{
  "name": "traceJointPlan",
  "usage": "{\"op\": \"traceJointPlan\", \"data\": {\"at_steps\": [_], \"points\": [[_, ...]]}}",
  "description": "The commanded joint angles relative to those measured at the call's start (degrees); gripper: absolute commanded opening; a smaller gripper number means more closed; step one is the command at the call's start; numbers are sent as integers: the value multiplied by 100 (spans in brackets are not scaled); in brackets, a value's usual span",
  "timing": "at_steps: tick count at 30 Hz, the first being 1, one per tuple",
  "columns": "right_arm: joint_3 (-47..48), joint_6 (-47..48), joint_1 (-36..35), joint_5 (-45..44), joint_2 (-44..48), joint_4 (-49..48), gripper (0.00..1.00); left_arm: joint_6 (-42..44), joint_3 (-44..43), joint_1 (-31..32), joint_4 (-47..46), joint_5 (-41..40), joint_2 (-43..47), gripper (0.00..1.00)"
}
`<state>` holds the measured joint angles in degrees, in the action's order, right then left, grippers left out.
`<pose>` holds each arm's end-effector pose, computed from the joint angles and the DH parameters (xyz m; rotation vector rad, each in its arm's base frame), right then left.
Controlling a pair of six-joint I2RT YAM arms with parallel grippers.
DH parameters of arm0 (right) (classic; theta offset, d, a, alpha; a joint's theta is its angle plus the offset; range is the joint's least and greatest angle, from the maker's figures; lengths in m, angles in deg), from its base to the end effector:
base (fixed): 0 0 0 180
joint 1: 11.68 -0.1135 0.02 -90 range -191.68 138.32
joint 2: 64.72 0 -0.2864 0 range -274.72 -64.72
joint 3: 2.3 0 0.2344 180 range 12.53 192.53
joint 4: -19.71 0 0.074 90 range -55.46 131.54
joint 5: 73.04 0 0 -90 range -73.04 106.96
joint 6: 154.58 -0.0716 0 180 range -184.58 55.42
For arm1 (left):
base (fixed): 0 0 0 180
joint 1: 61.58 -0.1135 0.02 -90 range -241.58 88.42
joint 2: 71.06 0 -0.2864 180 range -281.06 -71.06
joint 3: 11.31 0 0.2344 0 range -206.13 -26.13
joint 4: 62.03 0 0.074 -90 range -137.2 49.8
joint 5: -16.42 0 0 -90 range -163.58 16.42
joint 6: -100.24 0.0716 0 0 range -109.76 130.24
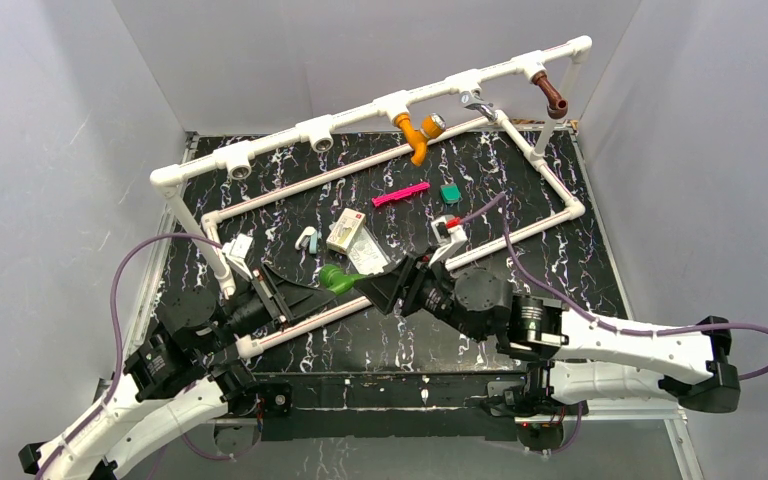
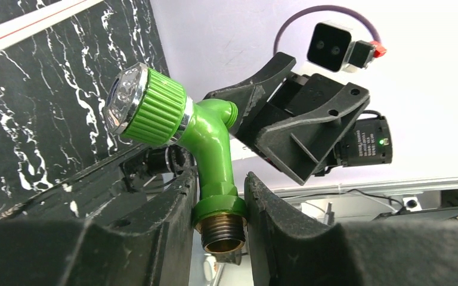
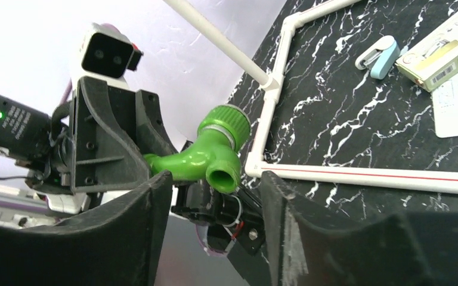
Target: Install the water faucets
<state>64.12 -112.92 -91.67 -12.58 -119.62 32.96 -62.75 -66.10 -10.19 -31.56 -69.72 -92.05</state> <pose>0.0732 0.2117 0.3905 -0.0455 1.7641 1.2966 0.0540 -0.0754 0.3549 -0.2747 1.7840 -1.7194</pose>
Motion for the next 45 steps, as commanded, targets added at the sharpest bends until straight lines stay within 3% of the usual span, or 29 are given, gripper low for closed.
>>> {"op": "traceJointPlan", "data": {"at_steps": [1,8,13,18,24,33,45], "points": [[123,-196,-28,168,376,624,69,770,-349,20,181,-60,-1,0],[371,-528,-30,304,702,1738,82,2060,-784,21,543,221,-99,0],[572,-585,-16,813,663,1784,88,3129,-1193,20,875,661,-464,0],[883,-633,267,1912,437,1487,91,4278,-1601,20,1214,686,-621,0],[923,-1058,1462,3831,135,818,90,5391,-1738,20,1135,885,-510,0],[628,-1556,2041,5437,-397,-929,87,5742,-1707,20,794,1656,-588,0],[589,-1436,2049,6159,-770,-1323,74,5807,-1500,21,315,1774,-478,0]]}}
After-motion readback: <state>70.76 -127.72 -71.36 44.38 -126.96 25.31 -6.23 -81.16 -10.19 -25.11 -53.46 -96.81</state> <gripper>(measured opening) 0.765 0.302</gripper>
